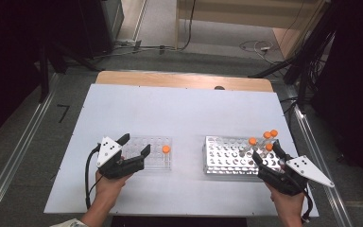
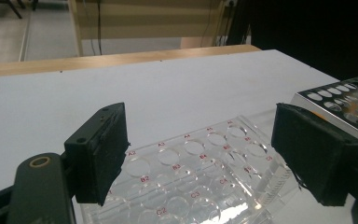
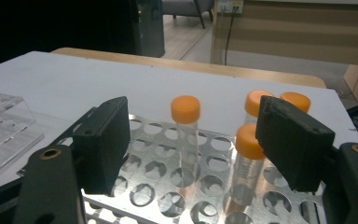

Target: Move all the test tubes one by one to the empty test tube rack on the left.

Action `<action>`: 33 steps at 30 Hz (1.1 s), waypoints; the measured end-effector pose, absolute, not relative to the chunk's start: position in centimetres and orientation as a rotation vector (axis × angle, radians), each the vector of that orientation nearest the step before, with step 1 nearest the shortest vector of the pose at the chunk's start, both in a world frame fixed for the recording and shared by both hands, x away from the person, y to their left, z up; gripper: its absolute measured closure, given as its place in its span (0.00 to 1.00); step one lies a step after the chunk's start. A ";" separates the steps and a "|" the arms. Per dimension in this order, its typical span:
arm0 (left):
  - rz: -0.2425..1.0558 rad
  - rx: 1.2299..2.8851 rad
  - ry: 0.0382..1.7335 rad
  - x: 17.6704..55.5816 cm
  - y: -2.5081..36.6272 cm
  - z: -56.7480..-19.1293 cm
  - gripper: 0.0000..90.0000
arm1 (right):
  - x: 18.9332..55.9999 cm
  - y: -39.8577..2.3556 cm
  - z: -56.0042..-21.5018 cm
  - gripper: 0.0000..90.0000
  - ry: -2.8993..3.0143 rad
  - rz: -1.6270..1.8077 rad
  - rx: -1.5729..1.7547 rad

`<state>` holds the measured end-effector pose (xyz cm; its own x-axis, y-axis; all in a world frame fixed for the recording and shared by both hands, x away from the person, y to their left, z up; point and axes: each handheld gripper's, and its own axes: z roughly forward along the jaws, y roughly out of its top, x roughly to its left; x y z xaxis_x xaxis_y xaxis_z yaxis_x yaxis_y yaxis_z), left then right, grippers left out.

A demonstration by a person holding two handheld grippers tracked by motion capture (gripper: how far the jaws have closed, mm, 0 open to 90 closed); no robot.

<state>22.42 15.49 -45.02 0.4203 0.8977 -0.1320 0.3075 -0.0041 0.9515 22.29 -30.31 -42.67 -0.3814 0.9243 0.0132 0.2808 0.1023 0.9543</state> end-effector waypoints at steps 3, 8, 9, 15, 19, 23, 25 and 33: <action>0.660 1.560 1.102 22.4 15.5 -45.0 0.21 | 22.5 -30.7 -43.0 0.29 1.740 1.276 1.192; 0.658 1.557 1.102 22.4 15.5 -45.0 0.21 | 23.4 -31.4 -44.6 0.33 1.725 1.233 1.254; 0.658 1.557 1.102 22.4 15.5 -45.0 0.21 | 23.5 -31.6 -44.8 0.34 1.730 1.229 1.263; 0.656 1.557 1.103 22.4 15.5 -45.1 0.21 | 24.2 -32.2 -45.9 0.45 1.720 1.236 1.322; 0.656 1.557 1.105 22.4 15.4 -45.1 0.21 | 24.3 -32.1 -46.3 0.54 1.721 1.219 1.317; 0.654 1.557 1.106 22.4 15.4 -45.1 0.21 | 24.4 -31.9 -46.6 0.58 1.740 1.215 1.320; 0.653 1.556 1.104 22.4 15.4 -45.1 0.21 | 24.5 -31.9 -46.7 0.60 1.742 1.205 1.320; 0.652 1.555 1.108 22.5 15.5 -45.1 0.20 | 24.8 -31.9 -47.0 0.69 1.749 1.168 1.330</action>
